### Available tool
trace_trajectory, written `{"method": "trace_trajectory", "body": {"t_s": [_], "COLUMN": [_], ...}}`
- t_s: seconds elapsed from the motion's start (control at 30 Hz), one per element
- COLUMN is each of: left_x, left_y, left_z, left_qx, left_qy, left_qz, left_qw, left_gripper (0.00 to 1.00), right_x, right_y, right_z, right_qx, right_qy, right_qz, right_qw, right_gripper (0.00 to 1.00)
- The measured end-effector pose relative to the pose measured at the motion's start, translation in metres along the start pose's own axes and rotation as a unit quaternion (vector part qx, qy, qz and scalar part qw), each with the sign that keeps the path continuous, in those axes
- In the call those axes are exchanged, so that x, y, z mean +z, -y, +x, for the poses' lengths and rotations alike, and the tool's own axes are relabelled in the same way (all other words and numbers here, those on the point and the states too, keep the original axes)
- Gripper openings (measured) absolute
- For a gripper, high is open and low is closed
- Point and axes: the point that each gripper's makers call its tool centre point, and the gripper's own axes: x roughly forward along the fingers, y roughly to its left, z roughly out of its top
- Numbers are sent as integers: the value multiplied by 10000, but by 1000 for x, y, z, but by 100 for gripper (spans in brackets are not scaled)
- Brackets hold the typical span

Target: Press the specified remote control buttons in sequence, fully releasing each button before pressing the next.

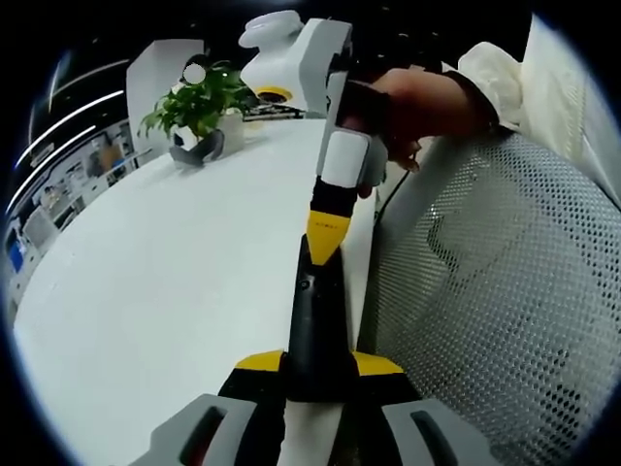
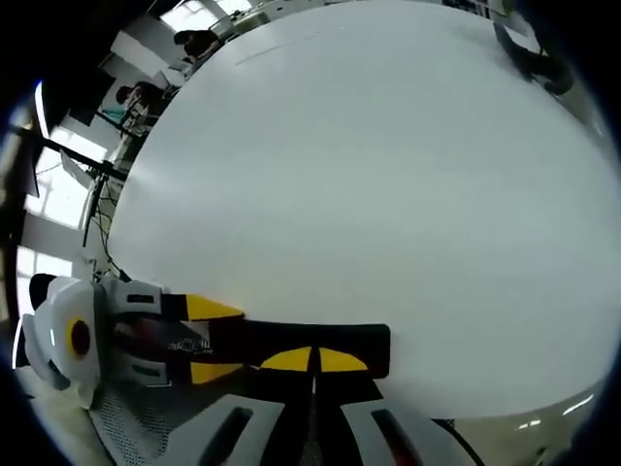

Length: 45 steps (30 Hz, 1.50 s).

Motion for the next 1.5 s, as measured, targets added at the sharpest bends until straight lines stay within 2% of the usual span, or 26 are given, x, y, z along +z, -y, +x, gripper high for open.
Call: {"method": "trace_trajectory", "body": {"t_s": [0.07, 0.17, 0.3, 0.6, 1.03, 1.5], "left_x": [0, 2, 3, 4, 5, 5], "left_y": [3, 6, 7, 6, 5, 4], "left_z": [1, 4, 5, 4, 5, 5], "left_qx": [-41, -90, -96, -122, -103, -77], "left_qy": [-24, -12, 0, 92, 112, 147], "left_qz": [81, 113, 157, 87, 94, 58], "left_qw": [10000, 9999, 9998, 9998, 9998, 9998], "left_gripper": [24, 24, 24, 24, 24, 24], "right_x": [3, 9, 5, 1, 4, 6], "right_y": [-1, -9, -12, -16, -15, -14], "right_z": [-2, -5, 0, 8, 9, 10], "right_qx": [34, 332, 481, 307, 172, 273], "right_qy": [73, 286, 148, -22, 90, 184], "right_qz": [-15, 27, 140, -281, -539, -423], "right_qw": [10000, 9990, 9986, 9991, 9984, 9986], "right_gripper": [0, 0, 0, 0, 0, 0]}}
